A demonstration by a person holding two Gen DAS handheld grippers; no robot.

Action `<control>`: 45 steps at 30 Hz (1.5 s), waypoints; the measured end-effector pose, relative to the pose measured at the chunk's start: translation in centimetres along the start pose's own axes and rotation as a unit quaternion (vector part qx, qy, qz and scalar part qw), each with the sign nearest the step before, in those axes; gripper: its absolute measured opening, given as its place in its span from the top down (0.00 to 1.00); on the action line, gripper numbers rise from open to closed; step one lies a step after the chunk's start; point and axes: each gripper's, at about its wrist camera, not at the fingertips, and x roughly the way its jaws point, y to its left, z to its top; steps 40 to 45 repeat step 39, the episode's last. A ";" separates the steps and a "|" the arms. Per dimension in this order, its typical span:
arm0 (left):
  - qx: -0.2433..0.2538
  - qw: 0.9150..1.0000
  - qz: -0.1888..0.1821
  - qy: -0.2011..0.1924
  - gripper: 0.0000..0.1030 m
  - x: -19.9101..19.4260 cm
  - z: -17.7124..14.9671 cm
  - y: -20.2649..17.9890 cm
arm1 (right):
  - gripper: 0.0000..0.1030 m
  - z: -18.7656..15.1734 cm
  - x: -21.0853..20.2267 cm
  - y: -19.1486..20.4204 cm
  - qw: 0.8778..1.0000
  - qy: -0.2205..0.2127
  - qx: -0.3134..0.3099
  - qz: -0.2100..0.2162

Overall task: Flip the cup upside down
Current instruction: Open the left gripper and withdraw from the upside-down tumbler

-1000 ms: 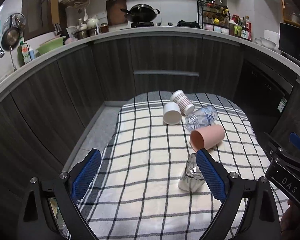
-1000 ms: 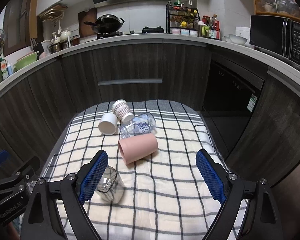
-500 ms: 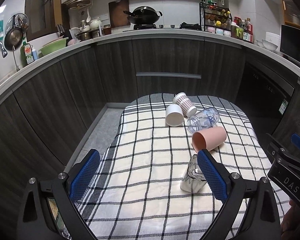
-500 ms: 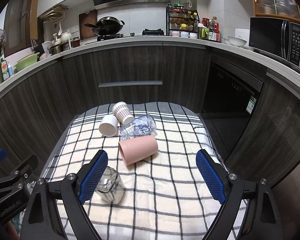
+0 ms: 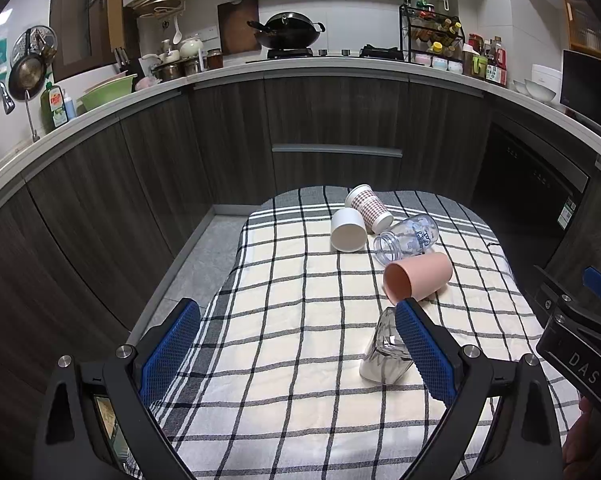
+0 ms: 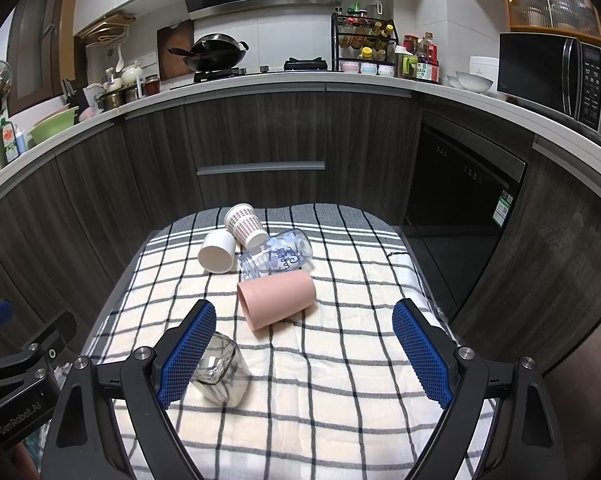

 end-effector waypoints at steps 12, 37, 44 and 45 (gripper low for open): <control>0.000 1.000 -0.001 -0.002 0.03 -0.4 -0.1 -0.2 | 0.13 -0.1 0.0 -0.1 1.000 0.000 0.000 0.001; -0.016 1.000 -0.012 0.005 0.03 -0.1 -0.1 -0.1 | 0.13 -0.1 -0.3 0.0 1.000 0.003 0.002 -0.001; -0.014 1.000 -0.012 0.006 0.00 -0.1 -0.1 -0.2 | 0.13 -0.1 -0.2 0.0 1.000 0.003 0.002 -0.002; -0.014 1.000 -0.012 0.006 0.00 -0.1 -0.1 -0.2 | 0.13 -0.1 -0.2 0.0 1.000 0.003 0.002 -0.002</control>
